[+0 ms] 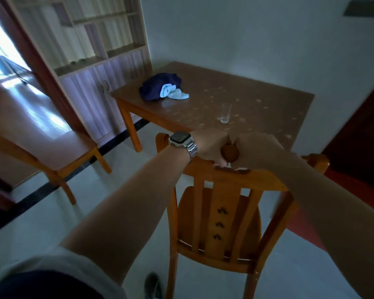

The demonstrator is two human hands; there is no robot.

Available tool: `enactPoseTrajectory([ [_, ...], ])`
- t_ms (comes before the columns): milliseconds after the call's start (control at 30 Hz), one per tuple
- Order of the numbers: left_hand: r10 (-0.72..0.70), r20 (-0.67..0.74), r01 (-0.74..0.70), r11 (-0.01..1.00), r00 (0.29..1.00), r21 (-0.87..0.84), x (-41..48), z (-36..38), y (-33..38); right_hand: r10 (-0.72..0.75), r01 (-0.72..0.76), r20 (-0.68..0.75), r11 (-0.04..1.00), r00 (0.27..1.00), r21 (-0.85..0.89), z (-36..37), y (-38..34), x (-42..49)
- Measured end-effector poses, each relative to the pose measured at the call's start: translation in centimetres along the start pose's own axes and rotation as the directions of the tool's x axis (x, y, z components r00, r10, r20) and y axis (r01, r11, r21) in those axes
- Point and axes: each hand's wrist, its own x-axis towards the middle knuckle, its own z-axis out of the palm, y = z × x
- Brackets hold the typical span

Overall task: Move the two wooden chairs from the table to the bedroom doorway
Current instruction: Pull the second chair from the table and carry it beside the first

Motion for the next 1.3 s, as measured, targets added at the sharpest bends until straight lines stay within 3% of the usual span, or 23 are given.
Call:
enactPoseTrajectory([
  [367, 0.234, 0.043, -0.236, 0.970, 0.971, 0.053, -1.5, -4.5, -17.3, 0.191, -0.191, -0.014, 0.981, 0.982, -0.045, 0.6, -11.8, 11.7],
  [500, 0.192, 0.087, -0.200, 0.975, 0.977, 0.094, -2.5, -5.3, -20.2, 0.245, -0.245, -0.007, 0.969, 0.969, 0.003, 1.2, -14.6, 13.6],
  [700, 0.131, 0.098, -0.135, 0.990, 0.986, 0.034, -5.6, -6.5, -26.0, 0.206, -0.206, 0.028, 0.979, 0.978, -0.002, 1.7, -19.2, 18.1],
  [867, 0.182, 0.053, -0.180, 0.983, 0.982, -0.046, -7.8, -7.2, -33.1, 0.209, -0.207, 0.076, 0.978, 0.975, -0.038, 2.0, -24.7, 23.3],
  [1100, 0.230, 0.114, -0.221, 0.971, 0.966, -0.085, -11.1, -7.3, -46.6, 0.305, -0.294, 0.128, 0.951, 0.944, -0.096, 5.2, -34.3, 32.5],
  [1300, 0.244, 0.127, -0.243, 0.970, 0.961, -0.022, -14.0, -8.5, -54.5, 0.381, -0.370, 0.207, 0.925, 0.901, -0.089, 6.3, -41.6, 37.7],
])
